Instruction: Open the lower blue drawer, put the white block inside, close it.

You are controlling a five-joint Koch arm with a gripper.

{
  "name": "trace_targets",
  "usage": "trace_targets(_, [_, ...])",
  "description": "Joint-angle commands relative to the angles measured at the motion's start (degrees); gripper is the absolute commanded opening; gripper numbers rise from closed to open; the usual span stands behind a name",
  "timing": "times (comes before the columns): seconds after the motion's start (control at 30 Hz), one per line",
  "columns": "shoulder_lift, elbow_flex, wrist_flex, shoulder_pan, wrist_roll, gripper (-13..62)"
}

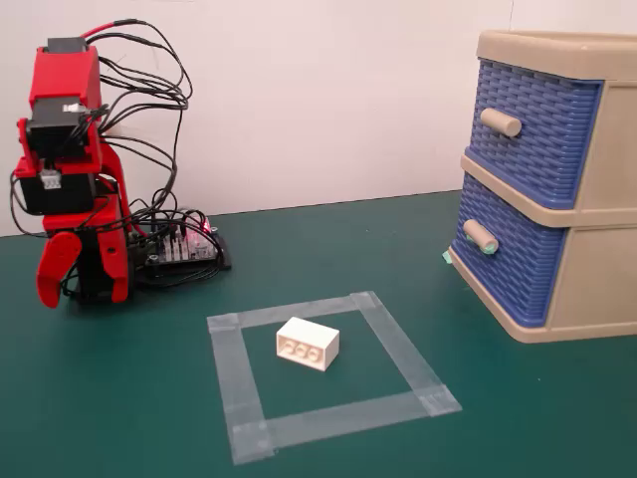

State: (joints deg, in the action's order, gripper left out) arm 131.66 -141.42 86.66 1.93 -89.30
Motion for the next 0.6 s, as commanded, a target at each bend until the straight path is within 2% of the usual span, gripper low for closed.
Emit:
trace_targets(0.0, [2.99, -0.26, 8.09, -0.18, -0.09, 34.4])
trace_targets(0.43, [2.99, 0.26, 8.61, -0.26, -0.35, 34.3])
trace_targets(0.57, [2.99, 11.60, 9.76, 0.00, -0.18, 34.3])
